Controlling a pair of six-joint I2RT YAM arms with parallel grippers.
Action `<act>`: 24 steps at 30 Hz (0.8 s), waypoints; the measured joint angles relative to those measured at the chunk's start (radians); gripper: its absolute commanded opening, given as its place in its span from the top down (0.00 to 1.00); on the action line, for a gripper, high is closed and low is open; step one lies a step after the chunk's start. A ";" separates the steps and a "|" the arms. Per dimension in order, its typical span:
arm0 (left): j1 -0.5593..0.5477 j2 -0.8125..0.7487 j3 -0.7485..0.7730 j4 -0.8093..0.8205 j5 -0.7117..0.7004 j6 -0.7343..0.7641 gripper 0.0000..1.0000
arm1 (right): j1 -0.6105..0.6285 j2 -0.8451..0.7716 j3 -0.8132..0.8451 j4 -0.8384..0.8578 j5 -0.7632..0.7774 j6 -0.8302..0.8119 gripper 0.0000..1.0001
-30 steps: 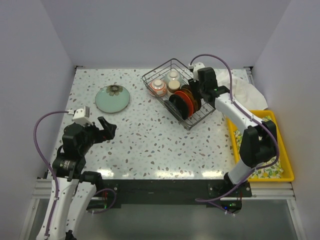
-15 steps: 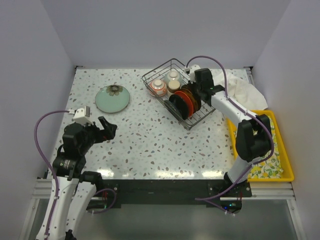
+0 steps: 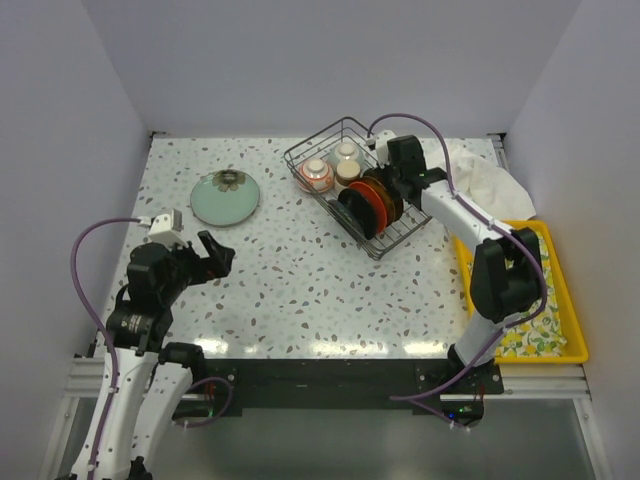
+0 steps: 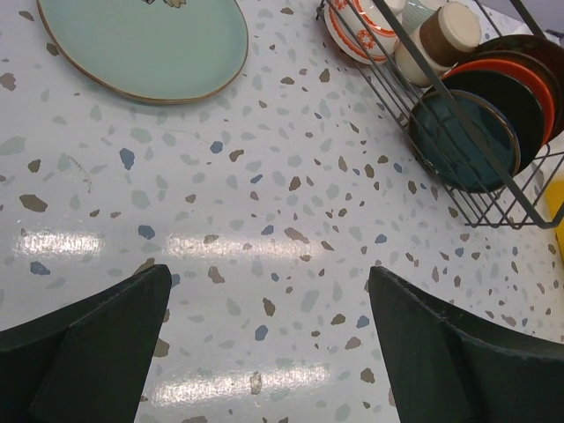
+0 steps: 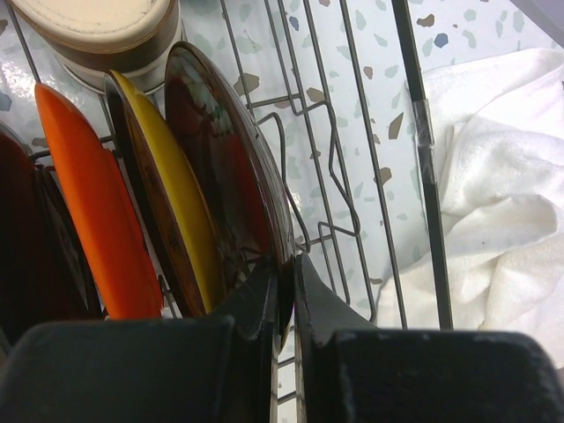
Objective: Unload the mixed dishes from the dish rack
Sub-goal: Pick up the plate from the dish rack.
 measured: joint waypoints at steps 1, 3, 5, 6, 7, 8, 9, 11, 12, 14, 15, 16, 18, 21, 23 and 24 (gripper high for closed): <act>0.000 0.000 0.000 0.000 0.000 0.000 0.01 | 0.001 -0.003 0.000 -0.001 0.002 -0.002 1.00; -0.002 0.004 0.002 0.000 0.000 0.000 0.01 | 0.003 -0.014 0.000 -0.005 0.008 -0.006 1.00; -0.005 0.010 0.002 0.000 0.000 0.000 0.01 | 0.004 -0.032 0.000 -0.009 0.016 -0.006 1.00; -0.006 0.013 0.002 0.001 0.000 0.000 0.01 | 0.005 -0.043 0.000 -0.010 0.019 -0.006 1.00; -0.008 0.016 0.003 0.001 0.000 0.000 0.01 | 0.006 -0.056 0.000 -0.010 0.023 -0.006 1.00; -0.008 0.019 0.003 0.004 0.000 0.000 0.01 | 0.008 -0.068 0.000 -0.012 0.026 -0.006 1.00; -0.010 0.022 0.003 0.007 0.000 0.000 0.01 | 0.010 -0.080 0.000 -0.014 0.031 -0.007 1.00; -0.014 0.027 0.004 0.011 0.002 0.000 0.01 | 0.013 -0.113 0.000 -0.019 0.043 -0.006 1.00; -0.016 0.029 0.004 0.016 0.005 0.000 0.01 | 0.013 -0.127 0.000 -0.021 0.051 -0.004 1.00; -0.019 0.037 0.005 0.025 0.008 0.000 0.01 | 0.013 -0.169 0.000 -0.023 0.074 0.003 1.00; -0.021 0.042 0.006 0.032 0.014 0.000 0.01 | 0.014 -0.187 0.000 -0.023 0.086 0.004 1.00; -0.022 0.050 0.006 0.040 0.021 0.000 0.01 | 0.014 -0.211 0.000 -0.022 0.100 0.006 1.00; -0.025 0.068 0.009 0.055 0.032 0.000 0.01 | 0.014 -0.259 0.000 -0.023 0.126 0.011 1.00; -0.027 0.095 0.014 0.082 0.053 0.000 0.01 | 0.013 -0.336 0.000 -0.023 0.156 0.026 1.00; -0.031 0.117 0.020 0.103 0.071 -0.001 0.01 | 0.013 -0.388 -0.002 -0.024 0.159 0.048 1.00; -0.033 0.128 0.023 0.113 0.080 -0.003 0.01 | 0.013 -0.413 -0.006 -0.025 0.155 0.061 1.00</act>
